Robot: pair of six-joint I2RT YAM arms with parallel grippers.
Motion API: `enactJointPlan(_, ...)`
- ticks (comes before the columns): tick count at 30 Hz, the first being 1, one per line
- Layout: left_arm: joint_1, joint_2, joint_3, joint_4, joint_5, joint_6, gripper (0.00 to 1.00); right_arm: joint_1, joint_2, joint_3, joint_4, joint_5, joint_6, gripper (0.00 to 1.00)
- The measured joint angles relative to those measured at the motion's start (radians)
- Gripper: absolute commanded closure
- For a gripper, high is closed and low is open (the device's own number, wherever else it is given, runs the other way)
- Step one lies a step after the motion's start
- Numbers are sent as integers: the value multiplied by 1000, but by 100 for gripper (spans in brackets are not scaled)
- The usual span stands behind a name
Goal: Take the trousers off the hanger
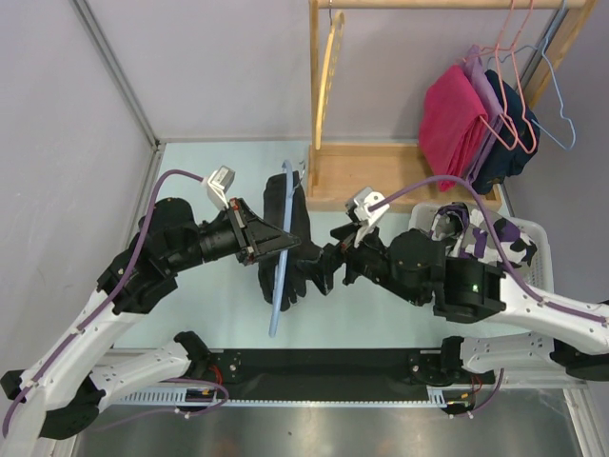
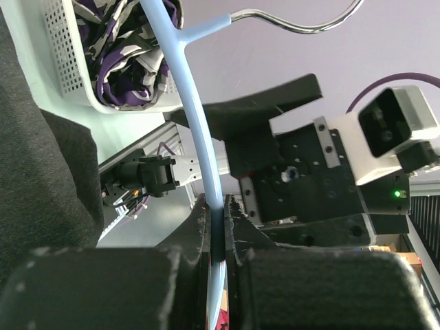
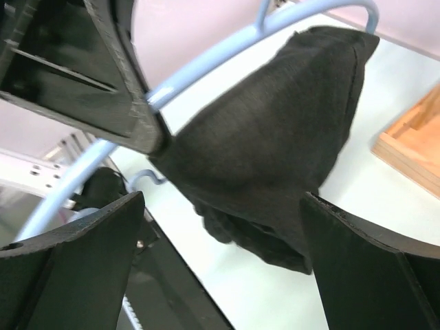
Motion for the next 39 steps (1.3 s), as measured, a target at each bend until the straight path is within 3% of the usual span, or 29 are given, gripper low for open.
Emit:
enactJointPlan(18,2,1,3,-1,15,-10,100,-130,122,-151,160,-188,-129,2)
enactJointPlan(28,2,1,4,-1,16,-10,100,-138,202,-165,254,-149,-156,19)
enactJointPlan(39,7,0,8,0,16,-9,100,-175,181,-167,246,-109,-199,18)
